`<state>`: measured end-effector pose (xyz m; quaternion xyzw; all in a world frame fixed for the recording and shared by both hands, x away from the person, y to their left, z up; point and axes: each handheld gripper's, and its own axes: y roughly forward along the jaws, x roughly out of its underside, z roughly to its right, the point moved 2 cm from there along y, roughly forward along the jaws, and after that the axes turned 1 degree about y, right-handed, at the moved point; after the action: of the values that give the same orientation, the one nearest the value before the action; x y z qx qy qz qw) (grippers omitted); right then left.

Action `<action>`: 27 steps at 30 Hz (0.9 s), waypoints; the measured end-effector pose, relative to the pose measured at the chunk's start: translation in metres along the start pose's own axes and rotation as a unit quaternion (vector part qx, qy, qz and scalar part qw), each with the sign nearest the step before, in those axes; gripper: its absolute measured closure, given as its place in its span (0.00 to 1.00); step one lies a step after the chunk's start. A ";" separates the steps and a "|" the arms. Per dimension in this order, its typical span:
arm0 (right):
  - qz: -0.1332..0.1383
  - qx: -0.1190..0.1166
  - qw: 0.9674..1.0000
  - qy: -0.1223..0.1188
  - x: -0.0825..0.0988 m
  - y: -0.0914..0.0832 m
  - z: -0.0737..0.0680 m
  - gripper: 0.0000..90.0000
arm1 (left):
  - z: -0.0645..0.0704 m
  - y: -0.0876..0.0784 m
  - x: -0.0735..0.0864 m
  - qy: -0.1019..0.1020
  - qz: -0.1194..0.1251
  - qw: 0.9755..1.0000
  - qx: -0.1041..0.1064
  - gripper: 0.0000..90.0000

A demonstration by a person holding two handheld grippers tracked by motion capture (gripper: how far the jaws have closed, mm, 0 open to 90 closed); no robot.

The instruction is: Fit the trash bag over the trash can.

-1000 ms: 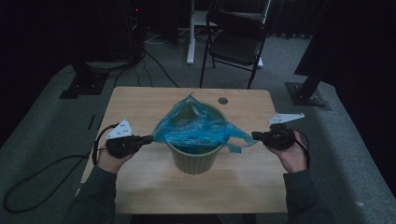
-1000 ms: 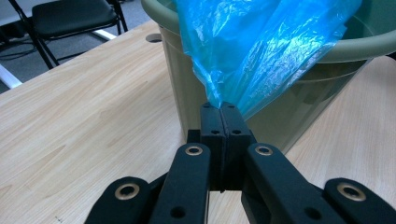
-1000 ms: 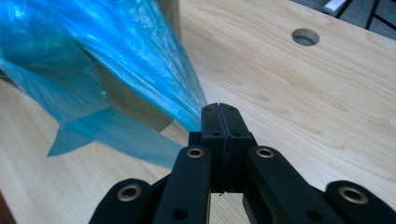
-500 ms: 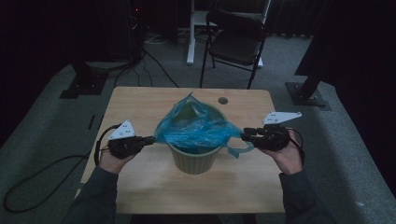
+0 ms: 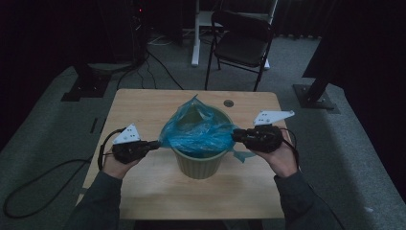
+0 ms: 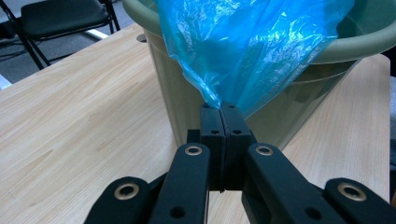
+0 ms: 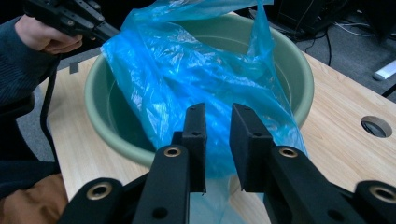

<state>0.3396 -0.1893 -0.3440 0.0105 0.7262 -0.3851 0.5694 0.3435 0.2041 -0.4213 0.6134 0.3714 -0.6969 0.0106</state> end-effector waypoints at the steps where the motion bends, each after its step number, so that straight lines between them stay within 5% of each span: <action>1: -0.001 0.002 1.000 0.001 -0.002 0.003 0.000 0.86 | 0.000 0.000 0.000 0.000 -0.001 1.000 0.000 1.00; 14: -0.031 -0.015 0.999 0.000 0.005 0.020 -0.007 0.95 | 0.001 0.002 0.002 0.000 -0.005 1.000 0.005 1.00; 27: -0.045 -0.040 0.998 -0.007 0.021 0.018 -0.019 1.00 | 0.005 0.005 0.007 -0.002 -0.014 1.000 0.017 0.99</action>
<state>0.3247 -0.1743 -0.3706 -0.0477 0.7371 -0.3806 0.5564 0.3397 0.2005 -0.4298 0.6071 0.3683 -0.7041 -0.0090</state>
